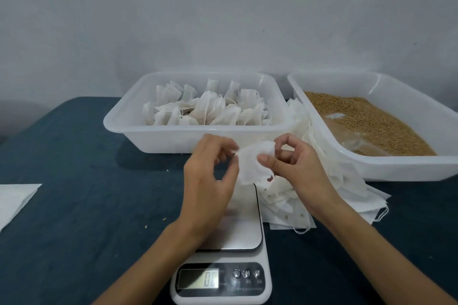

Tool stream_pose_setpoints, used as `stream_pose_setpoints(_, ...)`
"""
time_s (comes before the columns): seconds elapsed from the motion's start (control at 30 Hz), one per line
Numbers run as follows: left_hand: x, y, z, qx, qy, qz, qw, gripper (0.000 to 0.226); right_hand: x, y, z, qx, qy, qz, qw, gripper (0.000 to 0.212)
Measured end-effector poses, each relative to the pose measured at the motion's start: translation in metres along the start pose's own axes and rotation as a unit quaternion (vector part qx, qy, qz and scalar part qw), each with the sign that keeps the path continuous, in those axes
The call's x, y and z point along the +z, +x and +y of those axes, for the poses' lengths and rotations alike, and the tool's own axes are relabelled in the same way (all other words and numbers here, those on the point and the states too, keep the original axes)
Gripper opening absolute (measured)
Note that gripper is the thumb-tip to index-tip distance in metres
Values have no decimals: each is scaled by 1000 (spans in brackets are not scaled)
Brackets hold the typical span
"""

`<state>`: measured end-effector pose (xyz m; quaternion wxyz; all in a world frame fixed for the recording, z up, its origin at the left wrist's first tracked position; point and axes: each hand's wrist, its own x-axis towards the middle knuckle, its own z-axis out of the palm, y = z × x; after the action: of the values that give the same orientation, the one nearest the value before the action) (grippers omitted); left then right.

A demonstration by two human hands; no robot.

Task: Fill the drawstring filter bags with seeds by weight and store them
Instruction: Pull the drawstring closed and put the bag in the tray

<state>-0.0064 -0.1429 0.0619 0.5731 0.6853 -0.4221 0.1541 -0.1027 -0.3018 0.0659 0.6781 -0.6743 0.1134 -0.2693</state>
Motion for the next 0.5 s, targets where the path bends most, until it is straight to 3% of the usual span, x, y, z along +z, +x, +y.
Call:
stream_pose_setpoints(0.13, 3, -4, 7, -12, -49, -87, 995, 15, 4, -4, -1, -51, -17, -39, 998, 25)
stream_pose_setpoints(0.23, 1, -2, 8, -53, -84, -84, 992, 5, 4, -4, -3, -56, -3, -69, 996, 11)
stream_pose_setpoints(0.4, -3, 1, 6, -77, -77, -90, 990, 12, 7, -8, -1, -60, -3, -66, 996, 16)
stream_pose_setpoints(0.5, -2, 1, 4, -85, -78, -92, 989, 4, 8, -8, 0, -91, -50, -47, 994, 12)
